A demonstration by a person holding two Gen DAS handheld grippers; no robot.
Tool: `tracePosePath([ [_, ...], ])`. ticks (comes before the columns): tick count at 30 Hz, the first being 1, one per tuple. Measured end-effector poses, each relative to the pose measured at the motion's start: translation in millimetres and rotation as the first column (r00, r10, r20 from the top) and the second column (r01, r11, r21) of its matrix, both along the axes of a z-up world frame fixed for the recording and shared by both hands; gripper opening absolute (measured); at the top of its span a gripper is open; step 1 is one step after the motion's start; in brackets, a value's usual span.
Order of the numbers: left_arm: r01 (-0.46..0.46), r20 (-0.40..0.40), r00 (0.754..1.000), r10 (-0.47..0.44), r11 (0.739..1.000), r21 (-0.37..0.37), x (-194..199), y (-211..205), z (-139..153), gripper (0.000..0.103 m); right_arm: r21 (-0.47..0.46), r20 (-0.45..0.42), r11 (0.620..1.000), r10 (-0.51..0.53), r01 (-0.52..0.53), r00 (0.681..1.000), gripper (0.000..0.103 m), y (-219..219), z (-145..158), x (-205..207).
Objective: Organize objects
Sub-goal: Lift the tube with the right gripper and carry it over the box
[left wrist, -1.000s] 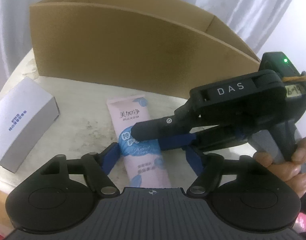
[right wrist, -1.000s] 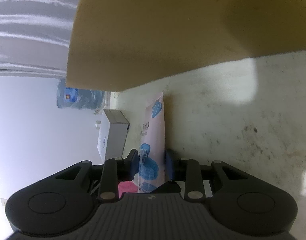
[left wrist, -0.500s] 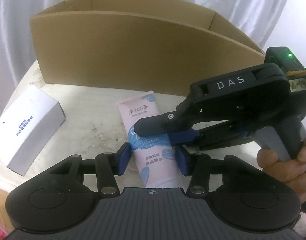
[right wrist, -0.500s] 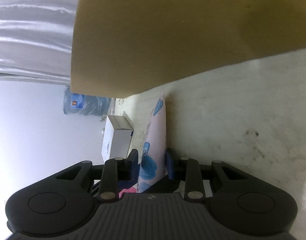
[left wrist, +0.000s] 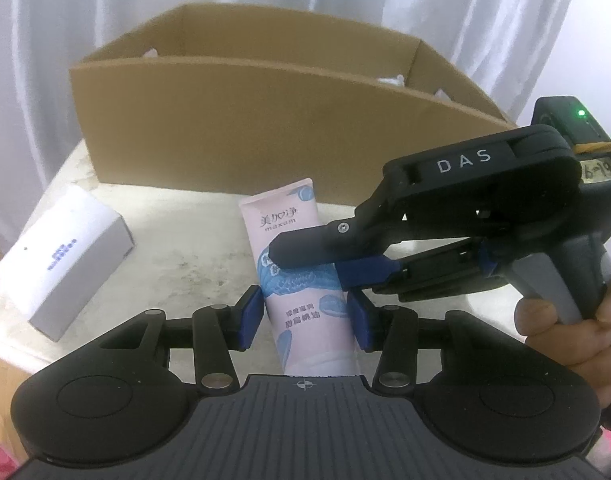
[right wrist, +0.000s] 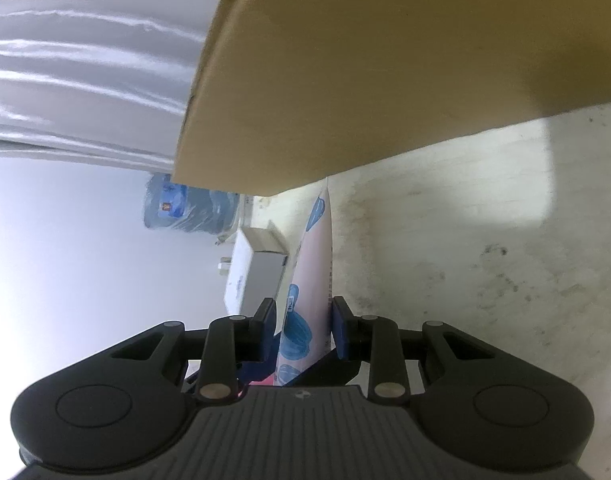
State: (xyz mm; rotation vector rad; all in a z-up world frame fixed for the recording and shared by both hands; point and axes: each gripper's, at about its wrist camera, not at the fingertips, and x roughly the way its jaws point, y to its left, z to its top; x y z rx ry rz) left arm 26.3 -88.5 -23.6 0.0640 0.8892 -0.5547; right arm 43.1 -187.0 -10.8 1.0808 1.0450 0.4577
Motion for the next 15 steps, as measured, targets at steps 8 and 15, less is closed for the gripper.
tracePosePath([
  [8, -0.054, 0.056, 0.997, 0.055, 0.998, -0.027, -18, 14, 27, 0.045, 0.015, 0.073, 0.999, 0.045, -0.046, 0.996, 0.032, 6, 27, -2],
  [15, -0.098, 0.109, 0.989, 0.104, 0.994, -0.055, -32, 27, 60, 0.045, 0.032, 0.151, 0.996, 0.076, -0.082, 0.986, 0.032, -2, 56, -14],
])
